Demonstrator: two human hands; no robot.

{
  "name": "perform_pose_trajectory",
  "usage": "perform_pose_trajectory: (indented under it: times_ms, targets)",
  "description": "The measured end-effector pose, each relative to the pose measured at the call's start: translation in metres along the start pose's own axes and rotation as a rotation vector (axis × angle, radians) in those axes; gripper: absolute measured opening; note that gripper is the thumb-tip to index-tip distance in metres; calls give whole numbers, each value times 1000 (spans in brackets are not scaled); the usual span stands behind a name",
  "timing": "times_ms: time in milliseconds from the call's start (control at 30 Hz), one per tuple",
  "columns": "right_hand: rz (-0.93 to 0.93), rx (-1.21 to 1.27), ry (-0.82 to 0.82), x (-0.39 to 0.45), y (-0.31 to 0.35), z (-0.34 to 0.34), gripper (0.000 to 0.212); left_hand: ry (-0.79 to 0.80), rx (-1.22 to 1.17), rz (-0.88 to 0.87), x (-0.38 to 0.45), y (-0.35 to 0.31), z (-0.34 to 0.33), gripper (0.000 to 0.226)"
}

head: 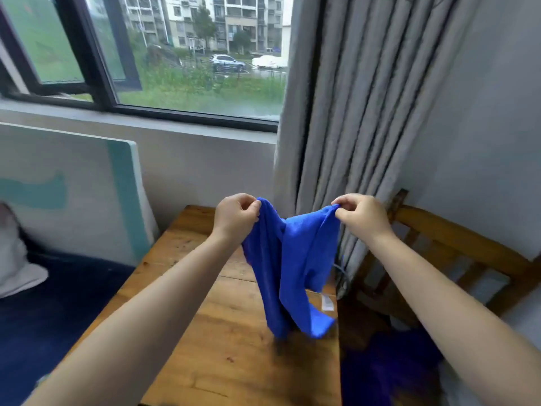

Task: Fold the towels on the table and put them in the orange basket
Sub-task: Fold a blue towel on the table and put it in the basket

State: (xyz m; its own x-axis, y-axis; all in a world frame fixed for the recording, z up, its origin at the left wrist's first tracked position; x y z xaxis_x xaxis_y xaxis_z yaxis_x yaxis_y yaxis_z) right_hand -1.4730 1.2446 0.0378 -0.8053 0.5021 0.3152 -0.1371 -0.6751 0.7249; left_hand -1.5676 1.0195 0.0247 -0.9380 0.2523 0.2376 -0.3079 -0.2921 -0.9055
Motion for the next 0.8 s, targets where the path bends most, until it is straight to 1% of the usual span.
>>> perform_pose_trajectory:
  times_ms: [67, 167, 267, 367, 500, 567, 633, 667, 800]
  targets:
    - [-42, 39, 54, -7, 11, -38, 17, -27, 89, 39, -9, 22, 40, 19]
    - [-92, 152, 117, -12, 25, -87, 18, -79, 208, 95, -16, 51, 91, 20]
    - [-118, 234, 162, -12, 38, -126, 17, -167, 243, 141, -13, 77, 134, 20]
    - [-184, 304, 187, -5, 36, -161, 19, -209, 302, 198, -4, 107, 165, 21]
    - [-309, 328, 236, 6, 11, -213, 20, -145, 406, 298, 16, 158, 180, 20]
    - [-361, 289, 307, 11, -6, -245, 20, -97, 449, 361, 29, 191, 178, 20]
    - [-413, 241, 379, 17, -26, -281, 9, -40, 493, 430, 47, 228, 171, 20]
    - [-404, 191, 392, 15, -28, -284, 4, -25, 501, 446, 48, 237, 168, 19]
    - [-444, 20, 360, 32, -56, -323, 18, 32, 541, 527, 79, 292, 155, 19]
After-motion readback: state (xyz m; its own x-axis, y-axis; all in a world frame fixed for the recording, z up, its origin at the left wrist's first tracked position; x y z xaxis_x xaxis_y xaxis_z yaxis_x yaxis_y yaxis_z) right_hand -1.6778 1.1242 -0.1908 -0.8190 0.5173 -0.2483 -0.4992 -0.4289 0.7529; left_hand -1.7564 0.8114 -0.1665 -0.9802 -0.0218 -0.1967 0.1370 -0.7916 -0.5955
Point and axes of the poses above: each hand's wrist, its own x-axis towards the middle knuckle, its own z-axis out of the back of the hand, y = z × x, the point moved 10 cm from there along x, towards the middle knuckle
